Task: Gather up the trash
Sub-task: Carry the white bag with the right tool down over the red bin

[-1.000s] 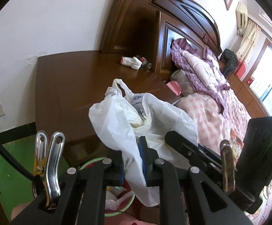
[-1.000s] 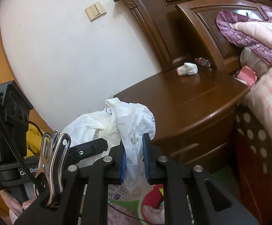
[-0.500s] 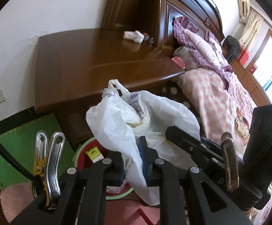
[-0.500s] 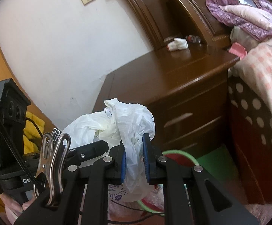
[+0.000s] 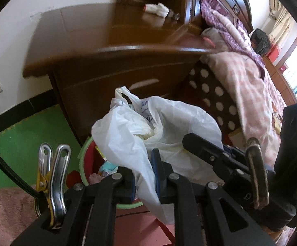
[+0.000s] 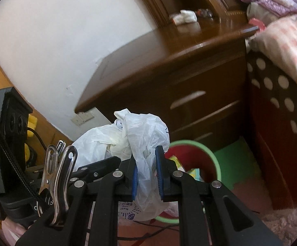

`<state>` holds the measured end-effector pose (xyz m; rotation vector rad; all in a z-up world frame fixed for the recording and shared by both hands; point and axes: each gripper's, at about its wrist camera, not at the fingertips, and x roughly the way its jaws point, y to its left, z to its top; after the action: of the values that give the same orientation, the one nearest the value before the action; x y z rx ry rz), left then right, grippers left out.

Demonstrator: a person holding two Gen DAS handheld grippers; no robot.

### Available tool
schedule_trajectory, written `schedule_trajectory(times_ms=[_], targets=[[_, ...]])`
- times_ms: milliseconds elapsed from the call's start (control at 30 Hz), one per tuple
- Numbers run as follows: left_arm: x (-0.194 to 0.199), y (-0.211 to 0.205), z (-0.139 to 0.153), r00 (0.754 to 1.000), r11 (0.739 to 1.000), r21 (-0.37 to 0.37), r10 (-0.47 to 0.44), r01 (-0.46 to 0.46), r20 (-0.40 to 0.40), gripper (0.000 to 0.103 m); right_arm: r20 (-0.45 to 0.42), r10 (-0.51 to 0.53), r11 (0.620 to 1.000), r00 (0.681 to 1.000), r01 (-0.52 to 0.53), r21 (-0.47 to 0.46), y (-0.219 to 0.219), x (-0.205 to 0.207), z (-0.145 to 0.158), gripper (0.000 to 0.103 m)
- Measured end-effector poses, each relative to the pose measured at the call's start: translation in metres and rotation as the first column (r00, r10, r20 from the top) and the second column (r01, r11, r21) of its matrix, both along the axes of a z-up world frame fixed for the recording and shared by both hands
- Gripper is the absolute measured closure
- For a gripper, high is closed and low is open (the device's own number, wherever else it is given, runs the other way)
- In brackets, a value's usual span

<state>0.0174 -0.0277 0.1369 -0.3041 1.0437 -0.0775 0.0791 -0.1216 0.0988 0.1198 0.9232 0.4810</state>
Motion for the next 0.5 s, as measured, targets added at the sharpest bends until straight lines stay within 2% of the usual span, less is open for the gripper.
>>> schedule_trajectory(times_ms=[500], targets=[[0.018,-0.003,-0.067,0.995,1.0,0.006,0.003,-0.002,-0.098,0.09,-0.071,-0.012,0.995,0.997,0.005,-0.098,0.005,0.013,-0.056,0.087]])
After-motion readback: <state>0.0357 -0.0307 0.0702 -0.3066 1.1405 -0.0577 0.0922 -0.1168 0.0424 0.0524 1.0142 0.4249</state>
